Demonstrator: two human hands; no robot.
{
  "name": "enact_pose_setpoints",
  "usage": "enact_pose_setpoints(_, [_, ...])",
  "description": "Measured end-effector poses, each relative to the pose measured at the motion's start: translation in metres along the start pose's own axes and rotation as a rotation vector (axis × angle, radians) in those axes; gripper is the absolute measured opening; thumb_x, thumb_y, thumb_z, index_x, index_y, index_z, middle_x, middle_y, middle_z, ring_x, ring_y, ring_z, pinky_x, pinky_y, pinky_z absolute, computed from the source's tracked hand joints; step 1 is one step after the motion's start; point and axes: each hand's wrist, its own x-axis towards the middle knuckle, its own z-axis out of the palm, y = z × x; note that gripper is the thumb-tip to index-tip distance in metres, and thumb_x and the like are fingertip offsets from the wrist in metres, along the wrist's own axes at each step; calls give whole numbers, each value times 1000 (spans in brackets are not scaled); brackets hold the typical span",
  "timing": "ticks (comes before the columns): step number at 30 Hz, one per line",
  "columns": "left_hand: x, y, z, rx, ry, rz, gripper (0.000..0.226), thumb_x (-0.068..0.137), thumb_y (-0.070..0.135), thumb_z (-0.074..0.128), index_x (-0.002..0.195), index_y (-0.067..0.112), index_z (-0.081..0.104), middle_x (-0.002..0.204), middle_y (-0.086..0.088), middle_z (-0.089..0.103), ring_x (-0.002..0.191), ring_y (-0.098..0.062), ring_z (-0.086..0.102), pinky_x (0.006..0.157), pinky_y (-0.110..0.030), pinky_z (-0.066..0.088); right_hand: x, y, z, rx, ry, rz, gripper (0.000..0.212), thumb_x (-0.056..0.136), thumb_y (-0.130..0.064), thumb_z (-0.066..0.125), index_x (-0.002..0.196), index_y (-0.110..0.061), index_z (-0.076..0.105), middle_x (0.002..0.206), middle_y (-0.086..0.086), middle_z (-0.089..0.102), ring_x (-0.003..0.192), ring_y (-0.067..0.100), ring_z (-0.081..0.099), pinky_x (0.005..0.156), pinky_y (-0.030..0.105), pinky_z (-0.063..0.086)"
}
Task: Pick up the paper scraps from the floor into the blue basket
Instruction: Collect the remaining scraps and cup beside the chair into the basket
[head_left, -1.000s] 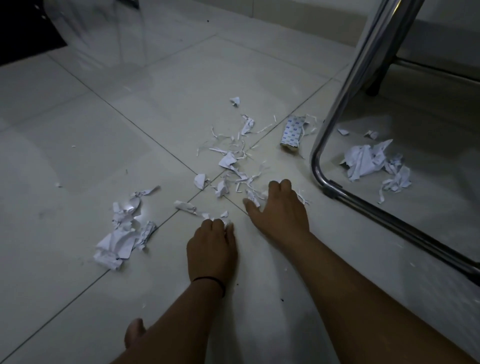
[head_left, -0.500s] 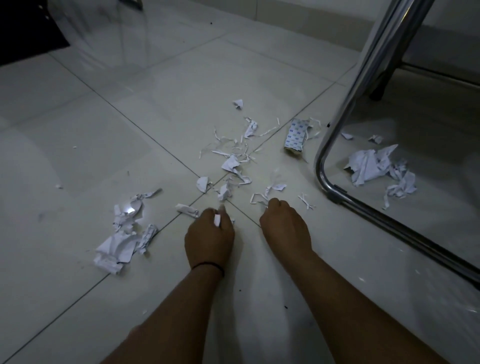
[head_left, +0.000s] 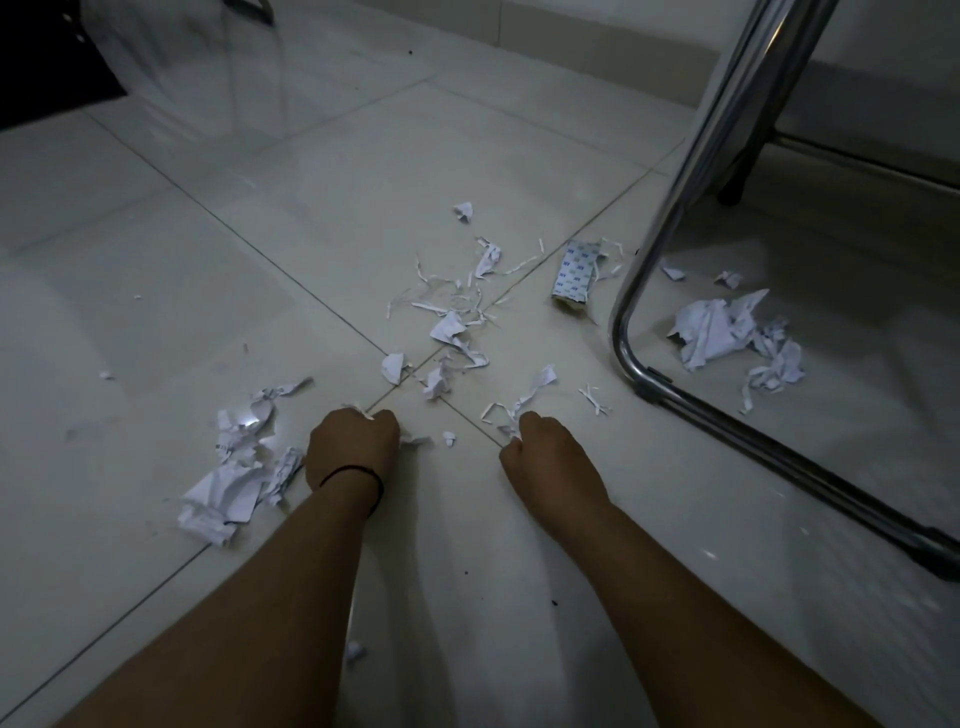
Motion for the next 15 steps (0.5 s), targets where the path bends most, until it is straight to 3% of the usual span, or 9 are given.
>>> enact_pose_setpoints(4, [-13, 1, -4, -127, 60, -31, 33, 71, 38, 42, 55, 10, 50, 58, -5, 50, 55, -18, 43, 49, -25, 27, -19, 9, -15, 145, 86, 127, 17, 85, -22, 52, 81, -5, 52, 95, 20, 57, 84, 33, 53, 64, 31, 34])
enact_pose_setpoints(7, [-32, 5, -12, -257, 115, -73, 35, 78, 32, 46, 54, 7, 47, 56, -5, 49, 53, -17, 41, 50, -27, 29, -44, 18, -41, 228, 208, 170, 16, 80, -13, 59, 84, 2, 60, 96, 17, 58, 88, 31, 56, 72, 31, 39])
enact_pose_setpoints(9, [-45, 14, -21, -327, 147, -58, 36, 81, 31, 47, 57, 4, 48, 55, -7, 47, 54, -22, 42, 49, -28, 29, -57, 19, -62, 291, 245, 173, 10, 78, -9, 59, 70, -5, 53, 81, 11, 57, 76, 24, 53, 62, 30, 34])
enact_pose_setpoints(12, [-61, 38, -48, -389, 145, 65, 43, 82, 34, 46, 62, -2, 52, 62, -16, 52, 64, -30, 45, 56, -34, 30, -74, 16, -100, 378, 324, 206, 26, 78, -10, 58, 61, -12, 39, 65, 3, 47, 59, 17, 43, 50, 29, 30])
enact_pose_setpoints(15, [-88, 68, -80, -560, 19, 160, 30, 76, 33, 46, 60, 7, 49, 71, -19, 47, 69, -27, 43, 64, -32, 37, -93, 5, -146, 519, 408, 219, 30, 79, -15, 59, 61, -19, 36, 60, -3, 43, 47, 5, 43, 44, 20, 34])
